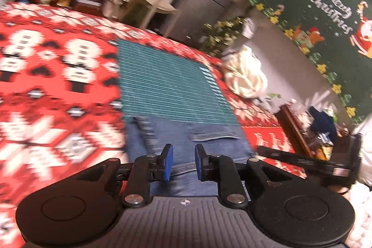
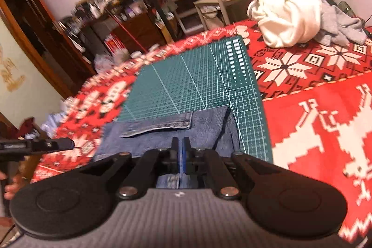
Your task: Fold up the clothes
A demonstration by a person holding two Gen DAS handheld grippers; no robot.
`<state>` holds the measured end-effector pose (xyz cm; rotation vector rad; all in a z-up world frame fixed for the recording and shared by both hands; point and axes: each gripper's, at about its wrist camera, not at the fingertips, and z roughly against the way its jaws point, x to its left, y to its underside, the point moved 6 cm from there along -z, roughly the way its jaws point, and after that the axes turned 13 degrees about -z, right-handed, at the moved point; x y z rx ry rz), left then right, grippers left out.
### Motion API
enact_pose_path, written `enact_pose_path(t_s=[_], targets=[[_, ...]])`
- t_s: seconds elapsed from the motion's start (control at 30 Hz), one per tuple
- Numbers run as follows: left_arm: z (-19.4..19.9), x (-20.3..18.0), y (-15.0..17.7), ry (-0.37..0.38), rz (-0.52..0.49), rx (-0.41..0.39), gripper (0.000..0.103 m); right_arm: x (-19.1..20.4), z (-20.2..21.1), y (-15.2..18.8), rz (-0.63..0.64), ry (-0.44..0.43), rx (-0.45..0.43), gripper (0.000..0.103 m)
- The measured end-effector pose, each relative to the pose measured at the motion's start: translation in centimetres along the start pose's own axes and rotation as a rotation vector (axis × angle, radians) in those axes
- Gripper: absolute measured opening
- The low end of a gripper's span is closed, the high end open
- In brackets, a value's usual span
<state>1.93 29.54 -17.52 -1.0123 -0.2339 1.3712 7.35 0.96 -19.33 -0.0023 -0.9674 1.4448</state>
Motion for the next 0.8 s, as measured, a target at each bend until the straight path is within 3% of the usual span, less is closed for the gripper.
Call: enact_pose_path(t_s=[0.1,0.2,0.43,0.47,0.63,0.8], targets=[[-3.4,-1.1,0.5,0.025,-0.019,0.037,0.017,-0.6,-2.2,0.5,0.009,0.039,0.031,0.002],[-5.0,-0.6,1.7,-0.021,-0.055,0.072,0.007,-1.3,-3.1,1.3,0.043,0.061,0.040,0.000],[-3.4,1.1,1.3,-0.045,-0.031,0.078,0.002,-1.2,-2.2,1.3,0.096,0.072,0.047,0.000],[-3.2,0.7,1.0,-0.045,-0.036,0.065,0.003,-0.8,-1.9,1.2,0.105,0.073,0.040,0.005],[-5.3,-2.5,0.3,-0.012,-0.113,0.066,0.003,3.5,-2.2,1.0,0.171,0.001,0.015,0.006],[-8.2,-5.5,0.5,0.013,-0.206,0.097,0.004,5.9,-5.0,2.5,0.261,0.030,0.043,0.005]])
